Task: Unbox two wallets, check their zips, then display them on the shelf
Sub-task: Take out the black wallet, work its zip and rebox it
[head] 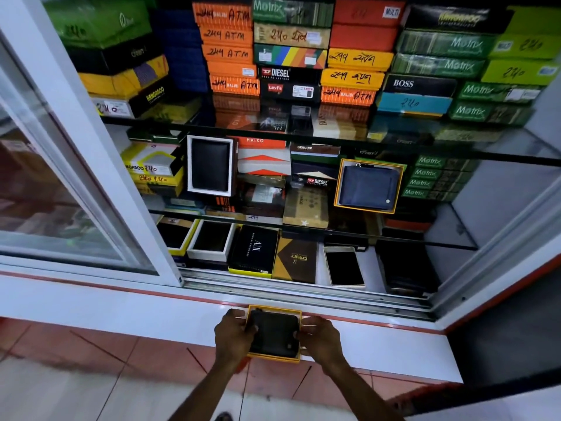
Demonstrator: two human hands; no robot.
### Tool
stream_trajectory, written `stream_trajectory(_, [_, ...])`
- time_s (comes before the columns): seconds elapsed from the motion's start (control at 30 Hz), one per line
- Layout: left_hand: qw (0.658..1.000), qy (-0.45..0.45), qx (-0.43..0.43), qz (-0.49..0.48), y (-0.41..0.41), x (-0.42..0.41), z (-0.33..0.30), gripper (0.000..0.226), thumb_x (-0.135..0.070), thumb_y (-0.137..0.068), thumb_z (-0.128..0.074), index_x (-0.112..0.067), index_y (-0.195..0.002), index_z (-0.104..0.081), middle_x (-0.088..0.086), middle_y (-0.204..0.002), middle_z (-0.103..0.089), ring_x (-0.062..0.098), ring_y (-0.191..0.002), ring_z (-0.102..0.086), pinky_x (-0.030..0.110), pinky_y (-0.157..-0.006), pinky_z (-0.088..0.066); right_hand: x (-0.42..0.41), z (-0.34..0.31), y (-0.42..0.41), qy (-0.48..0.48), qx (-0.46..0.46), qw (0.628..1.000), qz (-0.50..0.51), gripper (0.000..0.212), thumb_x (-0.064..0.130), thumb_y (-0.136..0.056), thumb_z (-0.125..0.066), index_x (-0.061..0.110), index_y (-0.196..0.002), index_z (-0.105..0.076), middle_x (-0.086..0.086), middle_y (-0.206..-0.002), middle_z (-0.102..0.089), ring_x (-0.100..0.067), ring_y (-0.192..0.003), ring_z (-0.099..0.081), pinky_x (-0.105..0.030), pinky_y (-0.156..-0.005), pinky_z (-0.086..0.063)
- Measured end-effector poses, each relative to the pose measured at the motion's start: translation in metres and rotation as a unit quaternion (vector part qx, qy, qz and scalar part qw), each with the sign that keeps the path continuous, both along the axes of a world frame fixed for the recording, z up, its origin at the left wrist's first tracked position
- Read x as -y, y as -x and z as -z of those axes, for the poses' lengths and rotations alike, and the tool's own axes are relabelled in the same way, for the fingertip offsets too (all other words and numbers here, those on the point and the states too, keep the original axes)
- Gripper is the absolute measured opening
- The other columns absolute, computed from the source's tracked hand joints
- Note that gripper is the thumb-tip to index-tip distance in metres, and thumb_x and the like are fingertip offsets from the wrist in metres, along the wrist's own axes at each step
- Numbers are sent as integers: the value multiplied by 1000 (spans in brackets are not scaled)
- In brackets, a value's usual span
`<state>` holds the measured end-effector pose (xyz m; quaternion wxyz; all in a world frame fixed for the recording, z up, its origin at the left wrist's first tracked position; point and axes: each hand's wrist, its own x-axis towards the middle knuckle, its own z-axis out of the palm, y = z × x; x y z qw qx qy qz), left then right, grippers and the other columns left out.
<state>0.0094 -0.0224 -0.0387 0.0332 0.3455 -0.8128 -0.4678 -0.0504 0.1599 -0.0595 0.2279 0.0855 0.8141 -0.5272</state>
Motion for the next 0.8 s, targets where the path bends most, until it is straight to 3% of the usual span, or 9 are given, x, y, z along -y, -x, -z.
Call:
stream_trajectory(0.13, [999,1,-33,-1,1,5,-27,26,-16,-72,-80,-9,-97,-75,6,-100,-76,22,-94,-69,28,-88,-49,-6,-33,2,41,-18,999,23,25,4,-77,-78,4,-101,-71,-15,-102,-75,-30,-85,-74,-36,-61,-64])
stream_trajectory(0.27, [993,6,-120,2,10,8,-85,25,-16,-73,-77,-19,-98,-73,-7,-92,-75,13,-84,-69,19,-69,-50,-9,-100,15,88,-104,990,29,18,6,-81,-76,12,-97,-72,-5,-94,-76,-21,-77,-74,-29,-60,-61])
stream_trajectory(0.33, [984,-5,-179,-2,18,8,-116,29,-16,-73,-78,-23,-101,-71,-10,-93,-75,9,-82,-69,22,-69,-53,-9,-135,26,114,-152,981,32,20,6,-81,-75,17,-97,-72,-2,-92,-77,-19,-77,-73,-31,-66,-61])
stream_trajectory(0.47, [964,-10,-267,2,50,10,-170,30,-17,-77,-76,-28,-104,-68,-19,-94,-71,-6,-82,-66,10,-66,-51,0,-189,62,152,-229,961,33,23,9,-79,-77,25,-95,-69,2,-95,-76,-13,-84,-72,-31,-79,-58])
stream_trajectory(0.6, [949,-6,-314,16,96,16,-198,36,-17,-80,-74,-23,-114,-66,-16,-98,-70,-5,-86,-67,15,-75,-55,16,-224,102,154,-272,950,30,33,12,-81,-76,22,-110,-65,9,-102,-69,-13,-85,-70,-27,-78,-57])
stream_trajectory(0.73, [950,-18,-309,44,146,23,-205,37,-15,-78,-73,-30,-111,-65,-8,-97,-73,8,-91,-70,37,-89,-58,36,-237,141,114,-276,954,21,48,15,-83,-74,12,-128,-58,6,-111,-65,-13,-84,-67,-35,-88,-57])
stream_trajectory(0.8, [954,-2,-294,56,165,25,-204,40,-18,-77,-74,-29,-113,-64,-4,-101,-74,11,-94,-70,35,-93,-56,43,-237,155,91,-269,959,5,51,14,-84,-73,10,-131,-55,7,-107,-61,-13,-93,-63,-33,-93,-54])
